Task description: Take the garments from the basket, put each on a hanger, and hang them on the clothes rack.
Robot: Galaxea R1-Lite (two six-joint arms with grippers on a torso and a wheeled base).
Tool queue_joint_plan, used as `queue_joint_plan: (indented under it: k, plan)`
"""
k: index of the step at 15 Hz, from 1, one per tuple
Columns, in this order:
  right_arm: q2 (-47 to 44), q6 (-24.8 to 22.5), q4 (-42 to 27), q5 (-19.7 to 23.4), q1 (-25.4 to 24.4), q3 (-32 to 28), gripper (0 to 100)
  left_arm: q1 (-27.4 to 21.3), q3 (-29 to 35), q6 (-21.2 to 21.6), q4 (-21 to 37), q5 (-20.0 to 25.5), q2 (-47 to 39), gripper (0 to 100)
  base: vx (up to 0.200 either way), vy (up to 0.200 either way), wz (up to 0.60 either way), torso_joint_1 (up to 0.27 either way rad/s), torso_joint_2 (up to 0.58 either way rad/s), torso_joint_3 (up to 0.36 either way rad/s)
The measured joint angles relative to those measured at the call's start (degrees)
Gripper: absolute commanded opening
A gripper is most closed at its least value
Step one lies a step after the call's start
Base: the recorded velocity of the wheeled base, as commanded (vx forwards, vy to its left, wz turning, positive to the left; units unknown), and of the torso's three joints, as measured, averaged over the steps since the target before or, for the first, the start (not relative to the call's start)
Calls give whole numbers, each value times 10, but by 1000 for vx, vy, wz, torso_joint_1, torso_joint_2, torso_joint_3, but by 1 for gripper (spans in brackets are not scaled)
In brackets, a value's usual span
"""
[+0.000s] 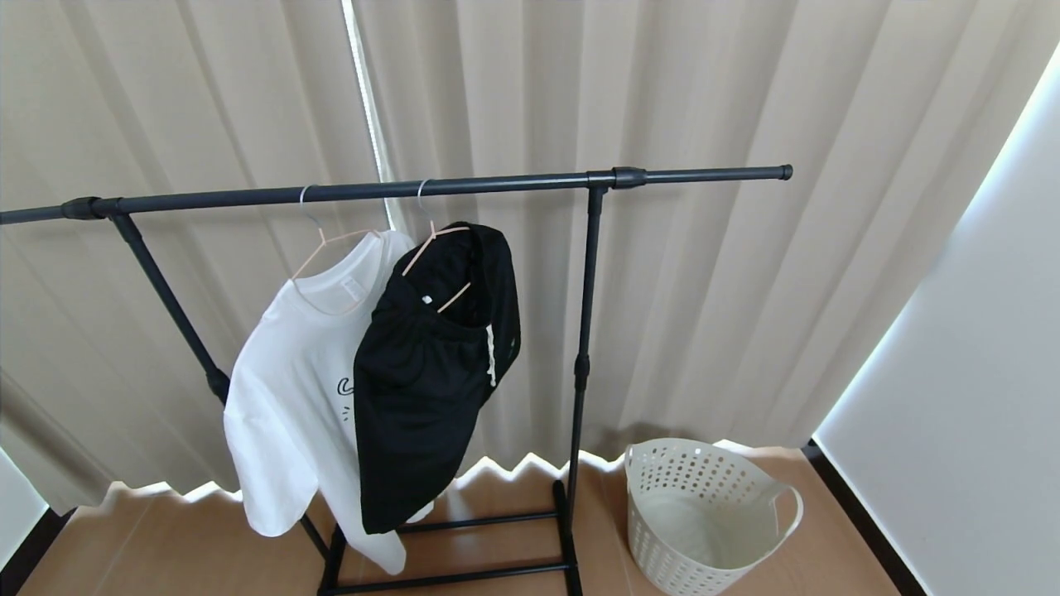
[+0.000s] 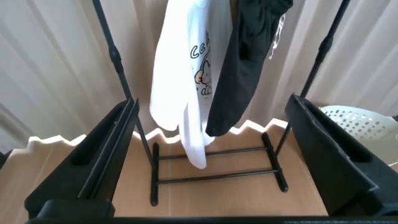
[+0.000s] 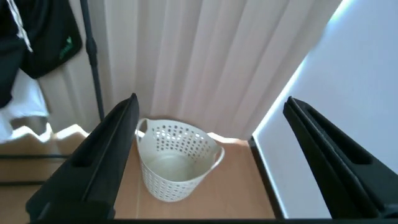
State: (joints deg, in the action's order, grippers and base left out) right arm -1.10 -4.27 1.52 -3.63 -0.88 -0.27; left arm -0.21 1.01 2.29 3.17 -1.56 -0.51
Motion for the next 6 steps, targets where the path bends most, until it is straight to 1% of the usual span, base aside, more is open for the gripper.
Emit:
queue_joint_plan:
  k: [2,3,6]
  plan:
    - [8,24,-7,44,2,1,100,0,1,-13,0,0,2,100,0,0,0,0,0,0]
    - [9,27,-6,55,2,2,100,0,1,-19,-1,0,3,100,0,0,0,0,0,0]
    - [10,25,-7,60,3,2,100,0,1,-24,-4,0,4,100,0,0,0,0,0,0]
